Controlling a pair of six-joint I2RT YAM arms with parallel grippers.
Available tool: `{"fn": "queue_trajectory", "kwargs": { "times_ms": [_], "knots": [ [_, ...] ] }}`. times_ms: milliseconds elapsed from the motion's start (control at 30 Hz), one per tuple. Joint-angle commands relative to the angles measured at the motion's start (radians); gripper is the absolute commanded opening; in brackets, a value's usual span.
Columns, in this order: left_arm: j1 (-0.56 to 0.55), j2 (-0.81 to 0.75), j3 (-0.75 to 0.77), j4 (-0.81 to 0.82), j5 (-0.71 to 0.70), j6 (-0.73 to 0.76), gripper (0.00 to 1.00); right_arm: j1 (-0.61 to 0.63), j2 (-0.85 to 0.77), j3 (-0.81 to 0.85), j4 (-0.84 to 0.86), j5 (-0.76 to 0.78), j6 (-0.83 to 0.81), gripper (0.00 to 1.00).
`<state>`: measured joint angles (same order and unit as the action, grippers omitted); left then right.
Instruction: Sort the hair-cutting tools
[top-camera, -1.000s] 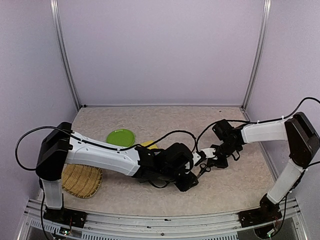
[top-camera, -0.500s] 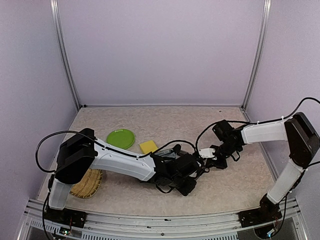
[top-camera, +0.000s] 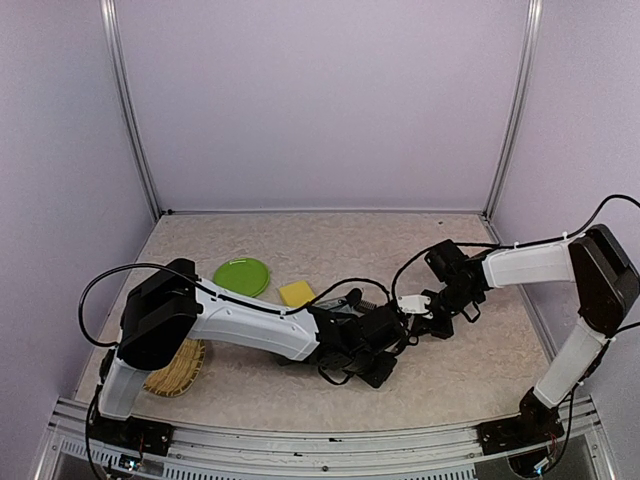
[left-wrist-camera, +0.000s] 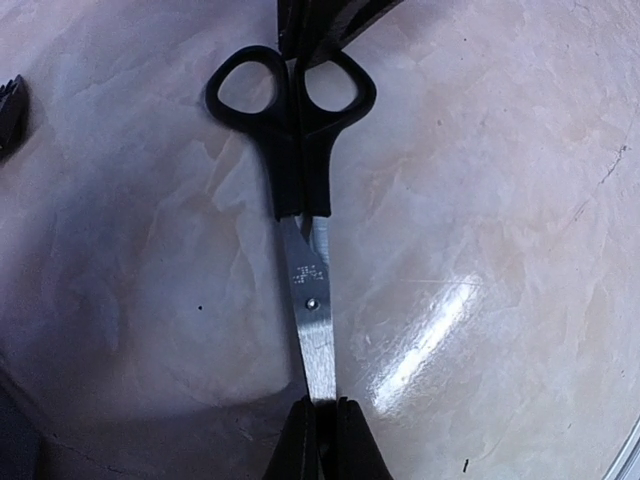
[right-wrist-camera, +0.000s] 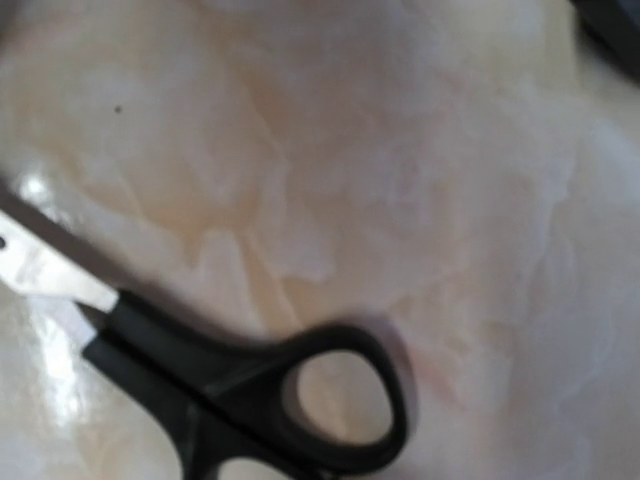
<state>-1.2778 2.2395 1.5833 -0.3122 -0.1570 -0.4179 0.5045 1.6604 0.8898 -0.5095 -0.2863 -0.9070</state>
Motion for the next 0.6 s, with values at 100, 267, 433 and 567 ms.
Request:
{"fn": "queue_trajectory", "kwargs": {
  "times_ms": [100,267,433,567],
  "knots": [
    [0.005,-0.016,-0.02,-0.04,0.004,0.008,0.0,0.01,0.001,-0.005,-0.179,-0.058,0.016,0.03],
    [0.006,-0.087,-0.08,0.02,0.024,0.035,0.0,-0.017,-0.135,0.073,-0.308,-0.176,0.009,0.22],
    [0.02,-0.155,-0.15,0.097,0.092,0.032,0.0,-0.021,-0.214,0.097,-0.378,-0.227,-0.01,0.34],
    [0.038,-0.197,-0.2,0.154,0.18,0.031,0.0,-0.021,-0.241,0.044,-0.338,-0.216,-0.017,0.37]
  ]
}}
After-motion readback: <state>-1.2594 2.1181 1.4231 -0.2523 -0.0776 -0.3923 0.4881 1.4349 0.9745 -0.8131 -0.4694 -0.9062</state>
